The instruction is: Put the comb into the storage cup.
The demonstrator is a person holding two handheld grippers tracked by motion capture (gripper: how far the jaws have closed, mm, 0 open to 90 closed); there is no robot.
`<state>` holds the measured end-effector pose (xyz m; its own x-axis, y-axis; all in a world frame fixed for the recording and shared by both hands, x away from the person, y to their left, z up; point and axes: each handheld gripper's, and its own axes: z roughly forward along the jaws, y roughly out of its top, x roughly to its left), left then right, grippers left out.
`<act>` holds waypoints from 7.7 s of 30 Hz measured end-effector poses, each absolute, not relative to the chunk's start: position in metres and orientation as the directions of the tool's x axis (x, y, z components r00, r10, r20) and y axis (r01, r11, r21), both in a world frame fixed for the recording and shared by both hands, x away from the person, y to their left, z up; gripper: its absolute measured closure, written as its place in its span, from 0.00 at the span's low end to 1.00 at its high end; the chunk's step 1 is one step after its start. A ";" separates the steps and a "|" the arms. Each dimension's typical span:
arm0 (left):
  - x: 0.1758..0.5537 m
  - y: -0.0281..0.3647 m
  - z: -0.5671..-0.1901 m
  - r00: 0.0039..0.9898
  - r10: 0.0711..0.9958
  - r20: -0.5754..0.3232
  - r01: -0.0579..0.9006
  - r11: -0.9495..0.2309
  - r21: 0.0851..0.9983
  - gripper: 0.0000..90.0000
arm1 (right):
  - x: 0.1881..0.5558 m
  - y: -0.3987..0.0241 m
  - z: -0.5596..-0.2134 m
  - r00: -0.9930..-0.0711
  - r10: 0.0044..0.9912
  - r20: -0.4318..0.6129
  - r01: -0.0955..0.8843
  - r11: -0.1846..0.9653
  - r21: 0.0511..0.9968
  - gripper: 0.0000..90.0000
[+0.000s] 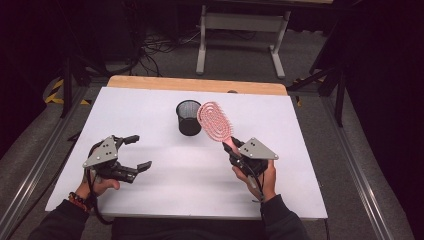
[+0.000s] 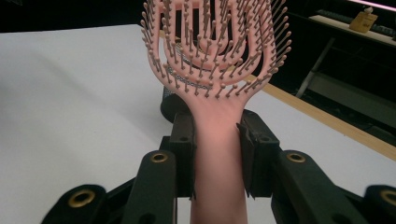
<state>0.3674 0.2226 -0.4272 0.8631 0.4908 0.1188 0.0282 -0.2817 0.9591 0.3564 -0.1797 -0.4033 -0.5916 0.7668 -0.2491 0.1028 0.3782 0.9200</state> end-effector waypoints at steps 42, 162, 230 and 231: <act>0.391 0.125 -0.402 0.903 0.409 -0.133 0.152 -0.015 0.988 0.39 | 0.340 -0.128 -0.421 -0.612 0.717 -0.333 -0.014 0.411 0.912 0.77; 0.384 0.181 -0.367 0.825 0.564 0.037 -0.047 0.004 0.999 0.71 | 0.322 -0.189 -0.438 -0.579 0.736 -0.350 -0.030 0.409 0.912 0.10; 0.431 0.169 -0.284 0.762 0.640 0.094 -0.136 0.016 0.991 0.71 | 0.320 -0.211 -0.450 -0.579 0.759 -0.298 0.013 0.374 0.927 0.04; 0.431 0.169 -0.284 0.762 0.640 0.094 -0.136 0.016 0.991 0.71 | 0.320 -0.211 -0.450 -0.579 0.759 -0.298 0.013 0.374 0.927 0.04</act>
